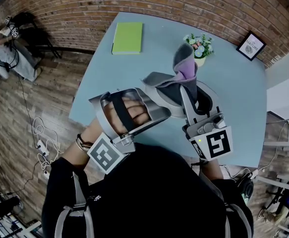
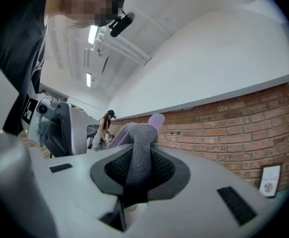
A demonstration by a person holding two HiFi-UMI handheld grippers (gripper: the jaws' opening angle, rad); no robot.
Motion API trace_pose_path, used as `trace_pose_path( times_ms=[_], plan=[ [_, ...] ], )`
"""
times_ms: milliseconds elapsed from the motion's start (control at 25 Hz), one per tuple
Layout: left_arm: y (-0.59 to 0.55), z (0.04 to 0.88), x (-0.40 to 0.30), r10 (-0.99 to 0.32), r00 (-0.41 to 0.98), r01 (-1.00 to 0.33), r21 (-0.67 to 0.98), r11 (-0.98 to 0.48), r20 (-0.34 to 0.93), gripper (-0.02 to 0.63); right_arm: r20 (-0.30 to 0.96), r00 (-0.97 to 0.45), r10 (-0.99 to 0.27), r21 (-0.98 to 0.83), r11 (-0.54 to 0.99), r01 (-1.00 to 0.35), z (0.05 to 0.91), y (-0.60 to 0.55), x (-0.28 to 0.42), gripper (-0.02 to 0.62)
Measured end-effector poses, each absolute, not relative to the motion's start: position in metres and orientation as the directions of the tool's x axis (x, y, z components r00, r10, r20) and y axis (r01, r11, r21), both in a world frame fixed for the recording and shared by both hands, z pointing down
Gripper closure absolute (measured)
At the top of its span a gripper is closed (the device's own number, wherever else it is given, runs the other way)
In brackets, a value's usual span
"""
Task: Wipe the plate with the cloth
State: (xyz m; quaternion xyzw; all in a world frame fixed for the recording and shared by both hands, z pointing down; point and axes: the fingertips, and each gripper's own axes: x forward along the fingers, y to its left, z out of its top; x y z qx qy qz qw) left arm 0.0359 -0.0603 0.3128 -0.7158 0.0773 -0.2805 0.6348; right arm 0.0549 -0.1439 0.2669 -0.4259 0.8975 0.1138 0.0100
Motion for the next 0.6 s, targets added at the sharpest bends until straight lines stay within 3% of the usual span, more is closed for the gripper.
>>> trace_pose_path(
  times_ms=[600],
  plan=[
    [-0.064,0.308,0.034,-0.472,0.834,0.221,-0.957,-0.189,0.286,0.583,-0.053,-0.530,-0.846,0.179,0.514,-0.839,0.288,-0.159,0.093,0.534]
  ],
)
